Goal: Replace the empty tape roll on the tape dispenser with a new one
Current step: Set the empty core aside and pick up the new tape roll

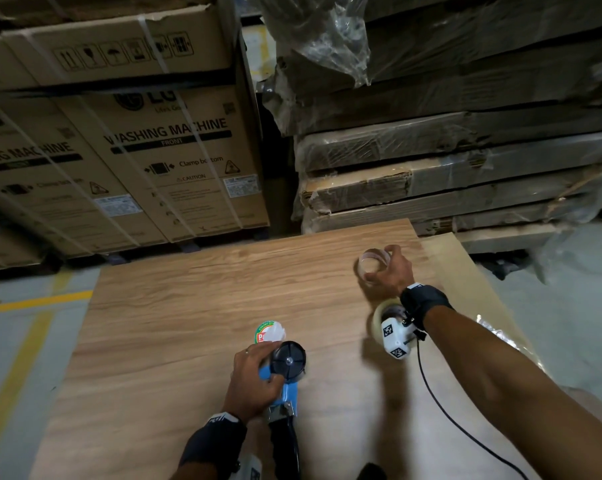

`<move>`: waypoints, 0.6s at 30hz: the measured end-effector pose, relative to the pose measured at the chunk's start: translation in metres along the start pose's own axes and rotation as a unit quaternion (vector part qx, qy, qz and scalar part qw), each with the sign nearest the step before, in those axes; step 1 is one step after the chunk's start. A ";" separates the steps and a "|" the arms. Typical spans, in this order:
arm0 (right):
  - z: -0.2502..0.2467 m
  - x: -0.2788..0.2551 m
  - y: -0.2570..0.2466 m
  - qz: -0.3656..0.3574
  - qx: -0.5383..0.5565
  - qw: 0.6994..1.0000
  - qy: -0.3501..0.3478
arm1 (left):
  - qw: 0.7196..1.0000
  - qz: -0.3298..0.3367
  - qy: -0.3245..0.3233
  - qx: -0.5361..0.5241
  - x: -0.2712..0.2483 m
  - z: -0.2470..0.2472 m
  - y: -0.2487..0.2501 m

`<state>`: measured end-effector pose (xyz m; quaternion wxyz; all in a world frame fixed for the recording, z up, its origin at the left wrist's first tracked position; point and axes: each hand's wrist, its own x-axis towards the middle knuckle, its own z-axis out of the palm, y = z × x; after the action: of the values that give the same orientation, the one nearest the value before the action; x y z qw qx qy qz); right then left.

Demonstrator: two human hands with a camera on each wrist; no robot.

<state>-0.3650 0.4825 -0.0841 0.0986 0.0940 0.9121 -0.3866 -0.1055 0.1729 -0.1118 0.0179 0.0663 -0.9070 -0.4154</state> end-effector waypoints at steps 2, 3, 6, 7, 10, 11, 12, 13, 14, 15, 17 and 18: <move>-0.001 -0.002 0.001 -0.002 0.009 1.000 -0.009 | 1.000 0.004 0.001 0.000 0.000 0.001 0.000; -0.002 -0.005 0.001 -0.002 0.019 1.000 -0.016 | 1.000 0.004 0.003 0.000 -0.001 0.000 -0.001; -0.008 -0.009 0.007 0.010 0.057 0.998 -0.021 | 1.000 0.012 0.009 -0.001 0.001 0.000 0.000; -0.011 -0.014 0.009 0.015 0.067 0.997 -0.024 | 1.000 0.012 0.010 0.000 0.001 0.000 0.002; -0.021 -0.029 0.018 0.019 0.085 0.996 -0.036 | 1.000 0.014 0.013 0.003 0.000 0.000 0.003; -0.026 -0.037 0.022 0.022 0.088 0.995 -0.045 | 1.000 0.013 0.012 0.001 0.000 0.000 0.002; -0.029 -0.046 0.025 0.023 0.088 0.994 -0.056 | 1.000 0.012 0.009 -0.002 0.000 0.000 0.003; -0.031 -0.054 0.028 0.023 0.087 0.994 -0.065 | 1.000 0.009 0.006 -0.005 -0.001 -0.001 0.006; -0.031 -0.061 0.033 0.020 0.091 0.993 -0.072 | 1.000 0.009 0.002 -0.008 -0.001 -0.002 0.007; -0.032 -0.069 0.037 0.024 0.092 0.992 -0.082 | 1.000 0.011 0.000 -0.009 -0.002 -0.003 0.008; -0.031 -0.084 0.046 0.027 0.080 0.992 -0.090 | 1.000 0.014 -0.009 -0.014 -0.002 -0.005 0.008; -0.031 -0.091 0.049 0.025 0.064 0.993 -0.092 | 1.000 0.015 -0.013 -0.019 -0.002 -0.007 0.010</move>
<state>-0.2682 0.5299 -0.0734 0.1857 0.0866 0.8698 -0.4488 -0.1038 0.1743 -0.0997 0.0138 0.0472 -0.8999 -0.4334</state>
